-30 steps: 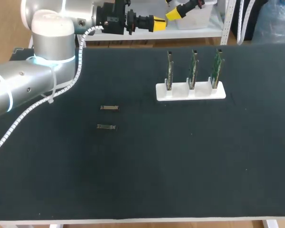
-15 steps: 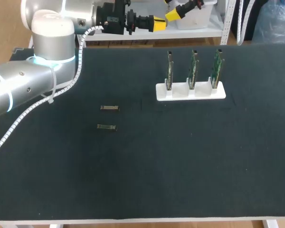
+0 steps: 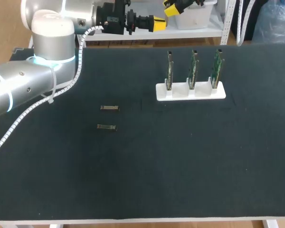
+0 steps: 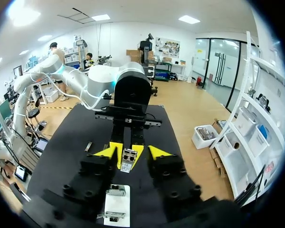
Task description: Pick up the optical module with the left hand, and insert it into the network port with the right hand.
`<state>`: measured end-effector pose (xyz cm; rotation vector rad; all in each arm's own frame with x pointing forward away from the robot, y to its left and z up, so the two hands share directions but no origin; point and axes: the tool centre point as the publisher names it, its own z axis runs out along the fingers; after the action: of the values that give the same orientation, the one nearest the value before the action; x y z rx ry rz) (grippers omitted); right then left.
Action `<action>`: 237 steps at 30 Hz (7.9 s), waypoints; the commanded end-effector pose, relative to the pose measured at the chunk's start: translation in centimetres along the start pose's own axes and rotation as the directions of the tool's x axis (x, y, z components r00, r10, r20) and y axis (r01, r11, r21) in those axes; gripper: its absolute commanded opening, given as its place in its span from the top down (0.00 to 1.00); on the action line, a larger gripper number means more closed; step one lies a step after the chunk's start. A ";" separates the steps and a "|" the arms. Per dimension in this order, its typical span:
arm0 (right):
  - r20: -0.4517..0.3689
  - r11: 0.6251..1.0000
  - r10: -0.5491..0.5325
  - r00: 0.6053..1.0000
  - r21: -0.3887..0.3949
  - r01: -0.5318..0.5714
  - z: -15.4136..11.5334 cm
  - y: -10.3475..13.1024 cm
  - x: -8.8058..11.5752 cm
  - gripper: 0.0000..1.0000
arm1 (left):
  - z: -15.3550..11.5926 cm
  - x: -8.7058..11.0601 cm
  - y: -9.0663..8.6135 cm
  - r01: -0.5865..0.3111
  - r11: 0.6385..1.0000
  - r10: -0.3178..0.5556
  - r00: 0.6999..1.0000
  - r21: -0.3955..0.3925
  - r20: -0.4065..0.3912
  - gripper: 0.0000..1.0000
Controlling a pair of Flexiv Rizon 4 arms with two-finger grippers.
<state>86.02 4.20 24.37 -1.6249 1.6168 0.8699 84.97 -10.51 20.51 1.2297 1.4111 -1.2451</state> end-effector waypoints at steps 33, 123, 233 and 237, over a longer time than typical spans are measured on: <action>0.005 0.858 0.000 1.000 -0.513 0.002 -0.4 -0.2 -0.1 1.00 | -0.1 0.0 -0.3 0.000 1.000 0.000 1.000 -0.007 -0.001 0.00; 0.013 0.856 -0.003 1.000 -0.518 0.009 -1.2 0.8 0.7 1.00 | -4.5 4.8 -3.2 -0.078 0.986 -0.010 0.853 -0.145 -0.522 0.00; -0.094 0.864 0.066 0.993 -0.493 -0.104 3.0 3.5 6.1 1.00 | -4.5 4.8 -3.2 -0.078 0.986 -0.010 0.853 -0.145 -0.522 0.00; -0.087 0.867 0.074 0.993 -0.486 -0.107 2.7 3.3 6.1 1.00 | -4.5 4.8 -3.2 -0.078 0.986 -0.010 0.853 -0.145 -0.522 0.00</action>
<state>81.92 3.26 17.63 -1.7344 1.7162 1.0020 81.27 -5.48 16.85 1.5421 1.8251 -0.7751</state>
